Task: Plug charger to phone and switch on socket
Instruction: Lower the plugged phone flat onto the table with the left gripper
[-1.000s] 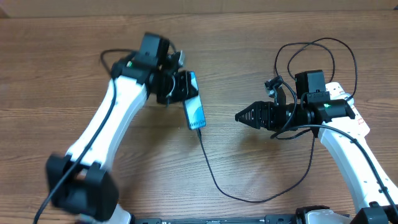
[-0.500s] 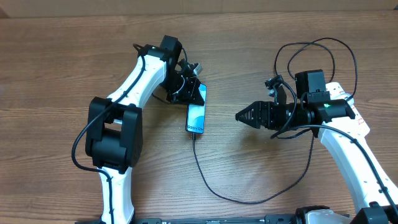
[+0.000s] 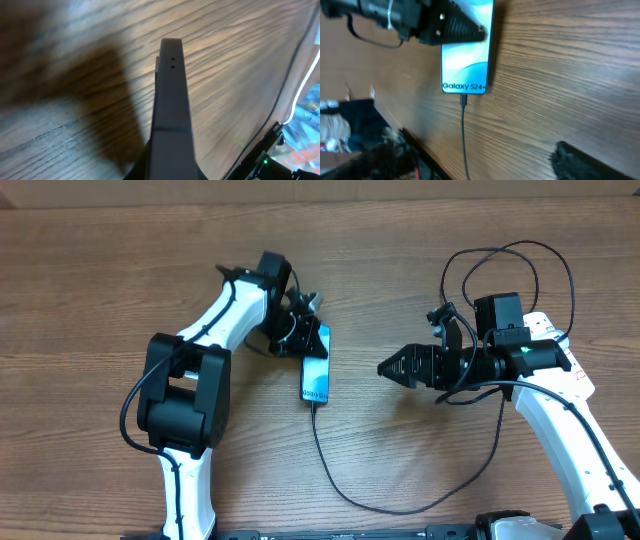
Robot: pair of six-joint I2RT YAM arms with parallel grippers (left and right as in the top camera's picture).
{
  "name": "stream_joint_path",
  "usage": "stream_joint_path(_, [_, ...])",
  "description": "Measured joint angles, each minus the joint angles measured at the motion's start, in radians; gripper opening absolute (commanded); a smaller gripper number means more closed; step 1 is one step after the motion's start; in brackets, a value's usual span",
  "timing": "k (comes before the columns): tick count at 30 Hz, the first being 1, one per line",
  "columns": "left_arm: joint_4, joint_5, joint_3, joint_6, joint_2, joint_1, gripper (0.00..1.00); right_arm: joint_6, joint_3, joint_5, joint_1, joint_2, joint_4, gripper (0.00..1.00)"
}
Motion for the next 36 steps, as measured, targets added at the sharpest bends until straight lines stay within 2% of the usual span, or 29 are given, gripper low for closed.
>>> stream_joint_path(7, [0.045,0.013,-0.05,-0.035,0.003,0.0,0.04,-0.002,0.001,0.094,0.0,0.0,-0.04,1.0])
stream_joint_path(23, [0.044,-0.013,-0.063,-0.065,0.003,0.0,0.04,-0.002,0.001,0.243,0.0,0.0,-0.039,1.0])
stream_joint_path(36, [0.219,0.079,-0.182,-0.098,-0.008,0.006,0.04,-0.002,0.001,0.26,0.0,0.0,-0.039,1.0])
